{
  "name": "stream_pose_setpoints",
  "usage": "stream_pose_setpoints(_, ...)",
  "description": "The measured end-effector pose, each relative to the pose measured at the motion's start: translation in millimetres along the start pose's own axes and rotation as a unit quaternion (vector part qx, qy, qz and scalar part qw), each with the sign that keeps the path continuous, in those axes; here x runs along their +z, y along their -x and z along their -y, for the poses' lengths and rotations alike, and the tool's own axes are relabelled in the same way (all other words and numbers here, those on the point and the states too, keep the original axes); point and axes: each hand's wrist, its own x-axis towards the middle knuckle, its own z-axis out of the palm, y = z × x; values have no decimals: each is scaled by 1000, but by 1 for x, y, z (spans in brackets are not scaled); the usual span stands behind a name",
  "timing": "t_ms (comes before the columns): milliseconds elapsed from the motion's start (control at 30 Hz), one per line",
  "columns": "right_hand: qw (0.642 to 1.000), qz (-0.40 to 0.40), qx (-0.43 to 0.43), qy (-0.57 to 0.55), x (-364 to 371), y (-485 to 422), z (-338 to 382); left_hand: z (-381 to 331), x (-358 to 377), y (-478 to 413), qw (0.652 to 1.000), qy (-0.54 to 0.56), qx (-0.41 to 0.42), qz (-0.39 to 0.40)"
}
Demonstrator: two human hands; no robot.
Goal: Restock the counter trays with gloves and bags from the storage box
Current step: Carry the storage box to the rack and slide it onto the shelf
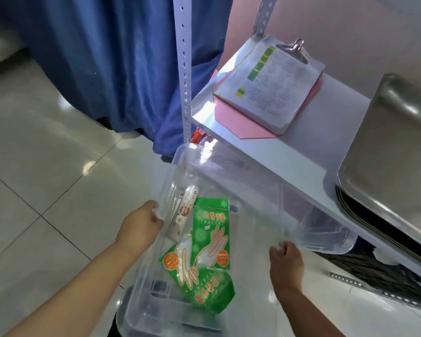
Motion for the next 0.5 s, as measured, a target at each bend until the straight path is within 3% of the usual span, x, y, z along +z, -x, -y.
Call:
stream_pose_setpoints(267, 991, -100, 67, -55, 30, -47, 2, -39, 38, -102, 994, 4, 111, 1)
stream_pose_setpoints(500, 976, -177, 80, -104, 59, -101, 10, -70, 65, -170, 991, -2, 135, 8)
